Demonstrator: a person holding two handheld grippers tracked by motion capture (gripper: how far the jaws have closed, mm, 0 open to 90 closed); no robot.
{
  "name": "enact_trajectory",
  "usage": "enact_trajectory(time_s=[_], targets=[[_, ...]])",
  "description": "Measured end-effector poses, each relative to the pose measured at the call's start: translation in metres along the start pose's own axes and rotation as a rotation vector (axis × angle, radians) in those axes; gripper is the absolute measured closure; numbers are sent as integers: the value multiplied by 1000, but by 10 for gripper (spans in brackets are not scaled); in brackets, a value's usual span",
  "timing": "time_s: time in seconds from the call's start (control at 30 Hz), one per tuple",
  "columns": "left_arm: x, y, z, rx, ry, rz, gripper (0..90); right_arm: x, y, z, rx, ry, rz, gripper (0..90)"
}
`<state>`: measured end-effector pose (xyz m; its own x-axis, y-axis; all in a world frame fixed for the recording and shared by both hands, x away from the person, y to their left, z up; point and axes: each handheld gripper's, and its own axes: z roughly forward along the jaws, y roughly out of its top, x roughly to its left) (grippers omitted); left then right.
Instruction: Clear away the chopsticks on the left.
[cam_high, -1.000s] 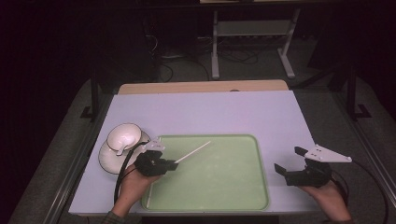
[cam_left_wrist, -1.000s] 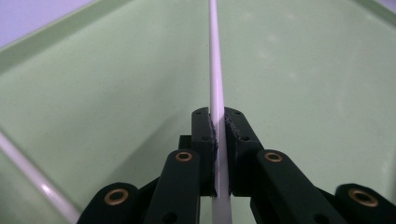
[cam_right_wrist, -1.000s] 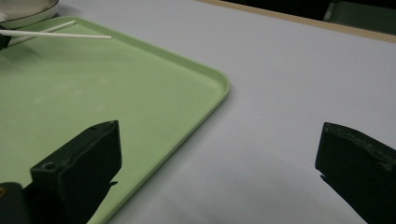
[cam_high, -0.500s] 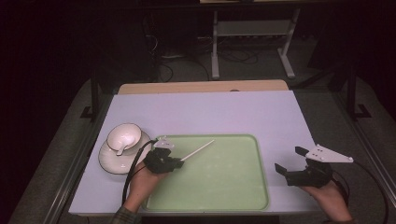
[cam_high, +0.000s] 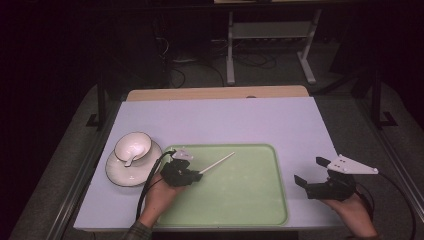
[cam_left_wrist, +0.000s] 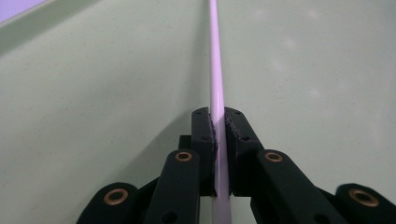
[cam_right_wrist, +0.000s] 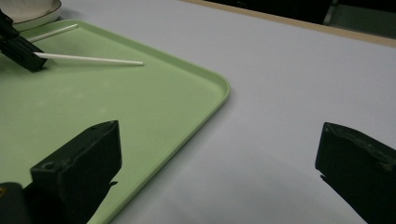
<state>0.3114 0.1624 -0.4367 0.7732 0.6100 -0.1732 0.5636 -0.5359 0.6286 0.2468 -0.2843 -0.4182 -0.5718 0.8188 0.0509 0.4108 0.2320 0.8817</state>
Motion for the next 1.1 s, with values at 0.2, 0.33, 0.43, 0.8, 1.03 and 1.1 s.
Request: enact_trajectory(time_s=[0.2, 0.33, 0.43, 0.8, 1.03, 1.1], targets=[[2, -3, 0, -19, -14, -11, 830, -1, 0, 0, 1, -2, 0, 0], [2, -4, -1, -21, -15, -10, 827, -2, 0, -1, -2, -3, 3, 0], [2, -4, -1, -19, -15, -6, 824, -2, 0, -1, -2, -4, 4, 0], [4, -1, -4, -18, -36, -14, 774, -3, 0, -1, -3, -6, 6, 0], [10, 14, -8, -55, -73, -11, 847, -2, 1, -2, -9, -5, 5, 0], [11, 21, -6, -61, -84, 3, 882, -1, 1, -2, -9, -4, 4, 0]])
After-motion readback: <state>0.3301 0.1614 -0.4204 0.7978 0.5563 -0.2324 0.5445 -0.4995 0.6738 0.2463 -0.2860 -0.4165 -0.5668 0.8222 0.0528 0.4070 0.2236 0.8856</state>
